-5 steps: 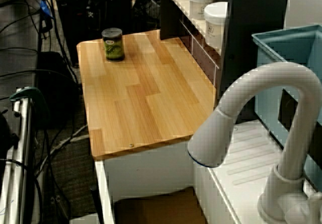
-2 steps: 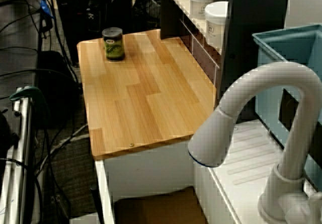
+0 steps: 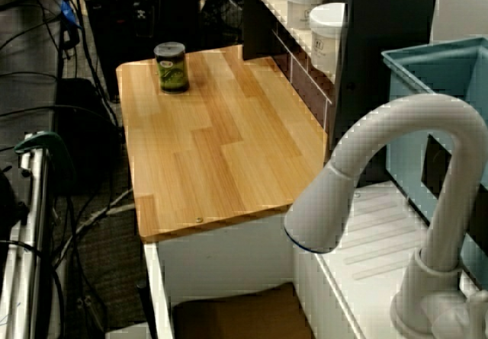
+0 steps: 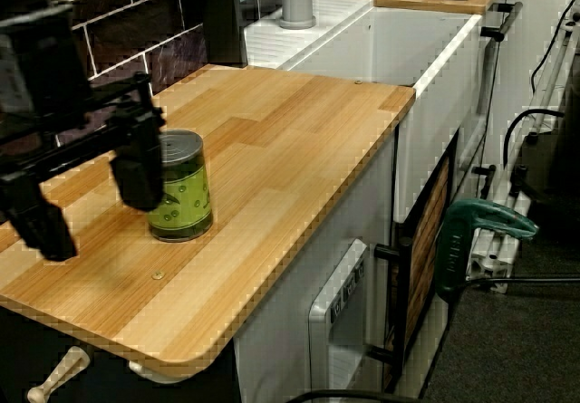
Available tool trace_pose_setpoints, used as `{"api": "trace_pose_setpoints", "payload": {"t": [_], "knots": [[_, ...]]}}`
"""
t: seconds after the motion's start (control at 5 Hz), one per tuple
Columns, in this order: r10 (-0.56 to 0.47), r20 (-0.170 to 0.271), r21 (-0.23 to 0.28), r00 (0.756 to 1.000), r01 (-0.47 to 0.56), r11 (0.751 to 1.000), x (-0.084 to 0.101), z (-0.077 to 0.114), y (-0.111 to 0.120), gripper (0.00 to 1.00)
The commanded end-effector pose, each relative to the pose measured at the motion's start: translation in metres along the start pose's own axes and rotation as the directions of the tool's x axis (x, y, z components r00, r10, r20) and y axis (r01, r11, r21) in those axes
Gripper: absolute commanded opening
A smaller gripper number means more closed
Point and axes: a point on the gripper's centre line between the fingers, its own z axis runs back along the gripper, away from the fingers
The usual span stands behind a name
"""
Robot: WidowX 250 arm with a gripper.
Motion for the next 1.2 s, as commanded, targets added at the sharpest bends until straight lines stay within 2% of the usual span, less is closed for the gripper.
{"api": "trace_pose_setpoints", "payload": {"t": [0.0, 0.2, 0.4, 0.6, 1.0], "knots": [[0.156, 0.073, 0.06, 0.985, -0.161, 0.985, -0.018, 0.011, 0.024, 1.0], [0.222, 0.078, 0.065, 0.972, -0.227, 0.972, -0.018, -0.003, 0.013, 1.0], [0.28, 0.091, 0.052, 0.956, -0.285, 0.957, -0.015, -0.008, 0.004, 1.0], [0.272, 0.083, -0.001, 0.959, -0.273, 0.962, -0.004, -0.009, -0.001, 1.0], [0.273, 0.067, -0.06, 0.96, -0.269, 0.961, 0.021, -0.001, -0.002, 1.0]]}}
